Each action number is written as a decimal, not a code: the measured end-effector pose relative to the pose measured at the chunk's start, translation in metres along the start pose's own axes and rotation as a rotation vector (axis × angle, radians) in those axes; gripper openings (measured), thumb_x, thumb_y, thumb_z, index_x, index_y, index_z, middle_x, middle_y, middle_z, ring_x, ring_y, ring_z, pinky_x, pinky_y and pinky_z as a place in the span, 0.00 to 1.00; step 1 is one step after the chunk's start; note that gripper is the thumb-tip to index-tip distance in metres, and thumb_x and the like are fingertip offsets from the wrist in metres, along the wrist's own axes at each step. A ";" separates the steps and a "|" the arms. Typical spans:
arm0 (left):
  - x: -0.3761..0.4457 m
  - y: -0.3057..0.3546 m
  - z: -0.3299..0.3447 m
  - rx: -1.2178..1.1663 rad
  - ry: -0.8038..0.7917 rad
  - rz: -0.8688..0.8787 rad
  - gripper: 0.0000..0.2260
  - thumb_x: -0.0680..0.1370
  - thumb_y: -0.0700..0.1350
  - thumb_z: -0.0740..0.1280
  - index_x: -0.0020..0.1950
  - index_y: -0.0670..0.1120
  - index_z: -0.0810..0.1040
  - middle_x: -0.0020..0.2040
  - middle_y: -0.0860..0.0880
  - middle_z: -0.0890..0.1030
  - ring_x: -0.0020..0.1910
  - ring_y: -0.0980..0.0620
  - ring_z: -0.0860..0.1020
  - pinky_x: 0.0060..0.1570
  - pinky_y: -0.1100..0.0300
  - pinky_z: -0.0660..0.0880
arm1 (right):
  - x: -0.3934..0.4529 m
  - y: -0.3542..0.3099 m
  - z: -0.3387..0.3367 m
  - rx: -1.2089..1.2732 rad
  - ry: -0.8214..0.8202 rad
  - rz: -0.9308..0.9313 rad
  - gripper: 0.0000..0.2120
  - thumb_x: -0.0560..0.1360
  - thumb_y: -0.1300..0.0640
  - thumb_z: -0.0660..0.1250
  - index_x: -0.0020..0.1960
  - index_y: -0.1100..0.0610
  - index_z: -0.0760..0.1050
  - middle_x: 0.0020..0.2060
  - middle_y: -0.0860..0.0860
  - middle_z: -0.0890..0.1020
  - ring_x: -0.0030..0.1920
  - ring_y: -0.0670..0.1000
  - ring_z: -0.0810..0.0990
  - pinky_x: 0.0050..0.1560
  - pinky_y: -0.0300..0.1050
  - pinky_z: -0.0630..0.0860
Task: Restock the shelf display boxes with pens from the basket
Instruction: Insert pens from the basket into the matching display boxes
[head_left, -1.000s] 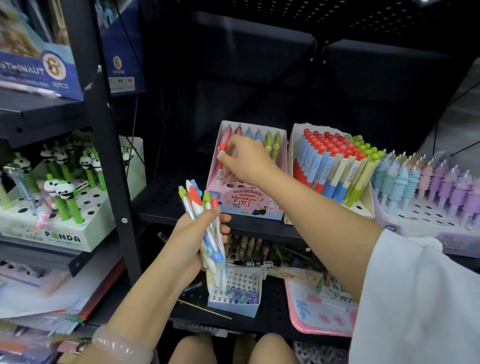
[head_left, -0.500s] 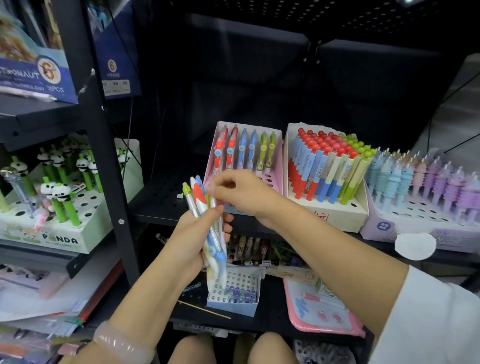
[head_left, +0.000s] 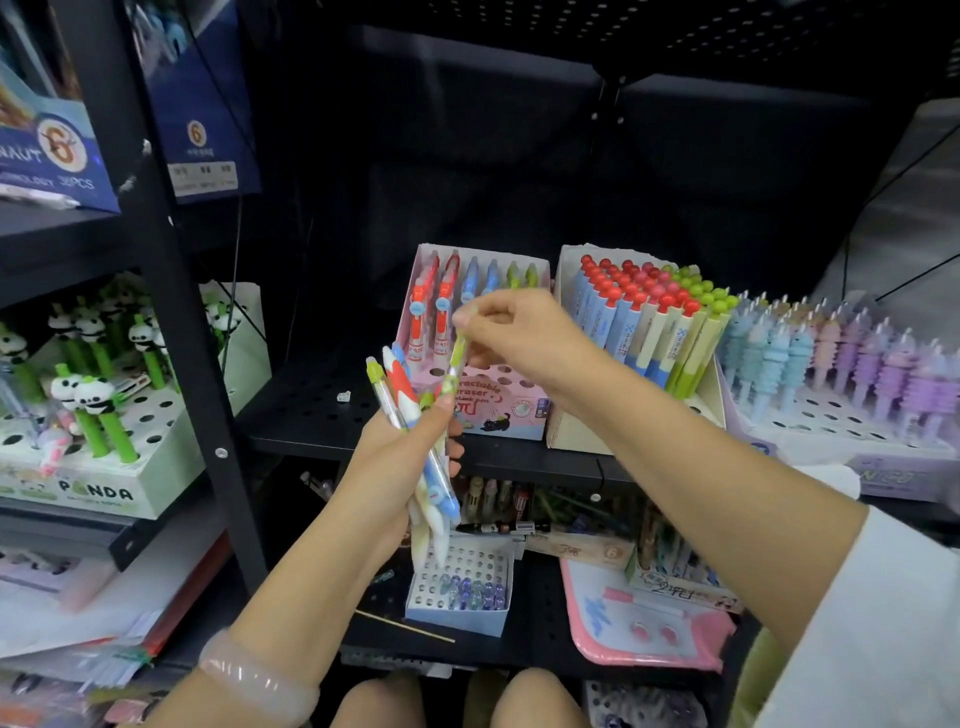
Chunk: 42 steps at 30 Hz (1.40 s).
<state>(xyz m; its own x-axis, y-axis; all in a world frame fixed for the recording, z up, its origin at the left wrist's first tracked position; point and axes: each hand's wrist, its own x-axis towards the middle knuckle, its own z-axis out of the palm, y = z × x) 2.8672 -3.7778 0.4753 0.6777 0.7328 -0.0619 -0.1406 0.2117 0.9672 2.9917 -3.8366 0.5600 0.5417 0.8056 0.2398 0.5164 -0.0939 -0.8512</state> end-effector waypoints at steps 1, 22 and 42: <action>0.001 0.002 0.001 -0.003 0.003 -0.004 0.11 0.75 0.52 0.67 0.48 0.44 0.78 0.36 0.46 0.79 0.32 0.52 0.78 0.30 0.61 0.76 | 0.004 -0.005 -0.008 0.007 0.030 -0.010 0.04 0.77 0.57 0.65 0.46 0.55 0.78 0.40 0.53 0.82 0.37 0.46 0.81 0.45 0.41 0.81; -0.002 0.005 0.006 -0.081 -0.030 -0.048 0.07 0.78 0.41 0.64 0.52 0.37 0.75 0.27 0.52 0.80 0.24 0.58 0.75 0.25 0.66 0.72 | 0.058 -0.019 -0.046 -1.256 0.038 0.055 0.09 0.78 0.59 0.63 0.54 0.63 0.74 0.43 0.56 0.73 0.40 0.54 0.72 0.34 0.45 0.69; -0.008 0.010 -0.006 -0.289 -0.014 -0.047 0.07 0.74 0.45 0.68 0.47 0.42 0.78 0.34 0.47 0.83 0.27 0.55 0.79 0.27 0.64 0.75 | -0.015 -0.008 0.001 -0.187 -0.498 -0.005 0.12 0.79 0.54 0.61 0.59 0.54 0.76 0.50 0.49 0.82 0.45 0.44 0.83 0.52 0.38 0.79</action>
<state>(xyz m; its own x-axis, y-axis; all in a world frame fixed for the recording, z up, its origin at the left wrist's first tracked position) 2.8567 -3.7778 0.4836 0.6977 0.7094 -0.1000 -0.3070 0.4222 0.8529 2.9780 -3.8474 0.5628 0.1819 0.9822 -0.0465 0.6524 -0.1559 -0.7417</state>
